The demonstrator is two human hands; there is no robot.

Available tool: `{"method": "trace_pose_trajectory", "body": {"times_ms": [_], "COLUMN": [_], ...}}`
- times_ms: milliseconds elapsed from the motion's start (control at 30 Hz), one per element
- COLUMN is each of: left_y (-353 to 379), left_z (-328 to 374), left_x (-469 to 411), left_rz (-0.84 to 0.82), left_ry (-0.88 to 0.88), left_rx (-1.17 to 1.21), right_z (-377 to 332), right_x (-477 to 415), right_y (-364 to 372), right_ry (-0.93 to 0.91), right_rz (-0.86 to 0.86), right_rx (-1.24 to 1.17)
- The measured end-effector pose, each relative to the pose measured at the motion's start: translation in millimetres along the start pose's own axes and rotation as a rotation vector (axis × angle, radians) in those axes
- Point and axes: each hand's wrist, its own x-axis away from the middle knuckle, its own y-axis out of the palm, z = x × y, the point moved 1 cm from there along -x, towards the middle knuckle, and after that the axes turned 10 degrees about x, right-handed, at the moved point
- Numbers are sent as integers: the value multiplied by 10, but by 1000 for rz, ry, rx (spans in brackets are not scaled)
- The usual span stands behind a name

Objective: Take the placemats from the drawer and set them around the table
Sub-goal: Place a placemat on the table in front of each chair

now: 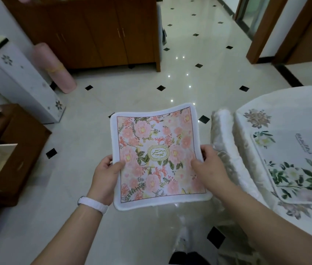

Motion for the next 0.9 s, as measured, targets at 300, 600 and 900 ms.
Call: {"method": "trace_pose_trajectory", "body": {"times_ms": [300, 600, 900], "left_y": [268, 561, 902], "left_z": [368, 649, 1724], "left_x": [-789, -2268, -3961], "left_rz": [39, -57, -282], "left_ry": [-51, -124, -75], "left_rx": [63, 34, 16], "right_z": [-342, -787, -1768], "right_x": [-869, -2008, -3250], "right_y": [0, 293, 596], "right_ry": [41, 134, 140], "right_rz": [1, 67, 220], "right_rx": [43, 53, 9]}}
